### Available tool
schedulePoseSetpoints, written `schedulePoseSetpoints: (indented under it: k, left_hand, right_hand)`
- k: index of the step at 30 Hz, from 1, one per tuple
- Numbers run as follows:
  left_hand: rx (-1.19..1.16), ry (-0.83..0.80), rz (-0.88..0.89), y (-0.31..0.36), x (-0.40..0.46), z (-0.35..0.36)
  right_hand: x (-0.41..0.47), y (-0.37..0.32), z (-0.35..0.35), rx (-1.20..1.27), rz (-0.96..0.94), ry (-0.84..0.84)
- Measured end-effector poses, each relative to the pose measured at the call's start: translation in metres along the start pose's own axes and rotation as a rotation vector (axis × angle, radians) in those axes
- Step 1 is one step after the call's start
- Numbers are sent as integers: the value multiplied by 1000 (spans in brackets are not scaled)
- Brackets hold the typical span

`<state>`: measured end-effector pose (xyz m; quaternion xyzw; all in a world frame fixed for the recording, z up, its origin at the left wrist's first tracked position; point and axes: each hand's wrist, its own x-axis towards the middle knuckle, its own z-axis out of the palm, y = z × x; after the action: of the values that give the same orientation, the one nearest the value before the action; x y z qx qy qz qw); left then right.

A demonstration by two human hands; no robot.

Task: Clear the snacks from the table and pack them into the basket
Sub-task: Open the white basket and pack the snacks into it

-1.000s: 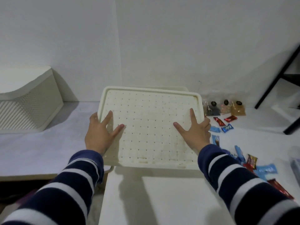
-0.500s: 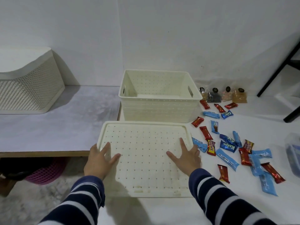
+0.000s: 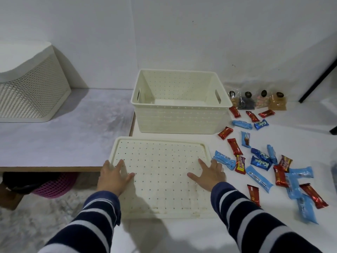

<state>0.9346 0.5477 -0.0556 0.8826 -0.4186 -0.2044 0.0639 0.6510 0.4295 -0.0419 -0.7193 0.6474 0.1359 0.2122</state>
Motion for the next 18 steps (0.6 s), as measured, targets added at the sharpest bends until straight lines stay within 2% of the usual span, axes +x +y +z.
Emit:
schedulePoseSetpoints:
  k: [4, 9, 18]
  left_hand:
    - [142, -61, 20, 23, 6, -22]
    - [-4, -198, 319, 85, 3, -53]
    - [-72, -203, 670, 213, -37, -66]
  right_hand:
    - [-10, 6, -23, -86, -6, -32]
    - [-31, 23, -62, -88, 20, -26]
    - [-75, 77, -116, 15, 130, 80]
